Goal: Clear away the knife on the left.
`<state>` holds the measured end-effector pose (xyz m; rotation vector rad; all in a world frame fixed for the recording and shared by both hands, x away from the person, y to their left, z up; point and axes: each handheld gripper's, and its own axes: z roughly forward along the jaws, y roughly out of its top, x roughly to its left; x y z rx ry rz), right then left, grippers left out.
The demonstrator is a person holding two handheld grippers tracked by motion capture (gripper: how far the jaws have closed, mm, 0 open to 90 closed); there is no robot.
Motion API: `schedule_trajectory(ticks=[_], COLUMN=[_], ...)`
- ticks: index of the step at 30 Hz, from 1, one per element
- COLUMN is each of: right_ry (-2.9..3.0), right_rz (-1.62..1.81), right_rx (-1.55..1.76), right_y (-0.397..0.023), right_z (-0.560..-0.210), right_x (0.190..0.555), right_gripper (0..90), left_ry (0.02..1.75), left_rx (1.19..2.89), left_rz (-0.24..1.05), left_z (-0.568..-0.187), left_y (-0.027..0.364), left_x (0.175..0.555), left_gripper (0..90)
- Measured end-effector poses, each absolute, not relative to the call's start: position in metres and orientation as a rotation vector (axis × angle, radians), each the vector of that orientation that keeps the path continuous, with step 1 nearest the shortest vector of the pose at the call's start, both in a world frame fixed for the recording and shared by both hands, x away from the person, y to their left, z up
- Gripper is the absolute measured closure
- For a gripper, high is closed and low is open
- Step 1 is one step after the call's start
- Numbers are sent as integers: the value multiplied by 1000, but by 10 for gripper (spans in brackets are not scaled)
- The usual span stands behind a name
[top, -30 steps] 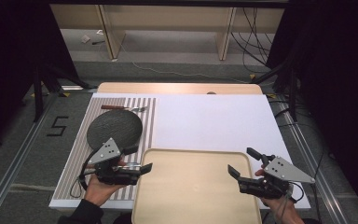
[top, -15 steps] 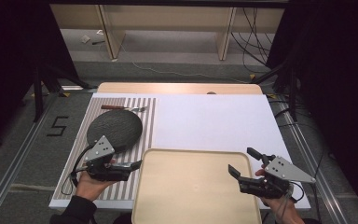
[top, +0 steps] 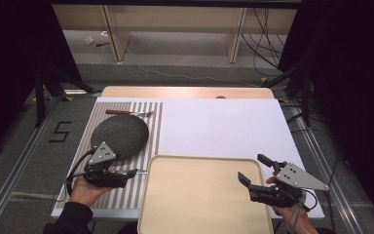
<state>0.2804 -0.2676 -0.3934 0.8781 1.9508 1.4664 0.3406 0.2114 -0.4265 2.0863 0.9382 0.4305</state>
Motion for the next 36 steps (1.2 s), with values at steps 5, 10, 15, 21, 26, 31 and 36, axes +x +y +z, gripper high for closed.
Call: schedule_trajectory(ticks=[5, 10, 15, 21, 26, 31, 36], right_ry=[1953, 1955, 1961, 1963, 1968, 1972, 1975], right_rz=[1466, 1467, 1465, 1468, 1467, 1468, 1469], right_rx=[880, 880, 876, 873, 874, 873, 875], right_y=[-268, -268, -267, -266, -266, -266, -268], right_z=[-394, -394, -394, -394, -395, -395, -395], right_x=[281, 281, 282, 282, 282, 283, 284], right_gripper=[173, 174, 174, 174, 174, 174, 174], left_ry=[981, 1028, 1077, 1125, 1161, 1174, 1167], left_rx=[2193, 2284, 2304, 2346, 2375, 2428, 2488], left_rz=[422, 380, 383, 384, 309, 254, 233], left_z=[-435, -443, -444, -444, -446, -450, -454], left_y=[216, 218, 227, 239, 249, 251, 250], left_x=[346, 351, 356, 366, 371, 375, 381], left_gripper=[192, 196, 216, 229, 255, 267, 303])
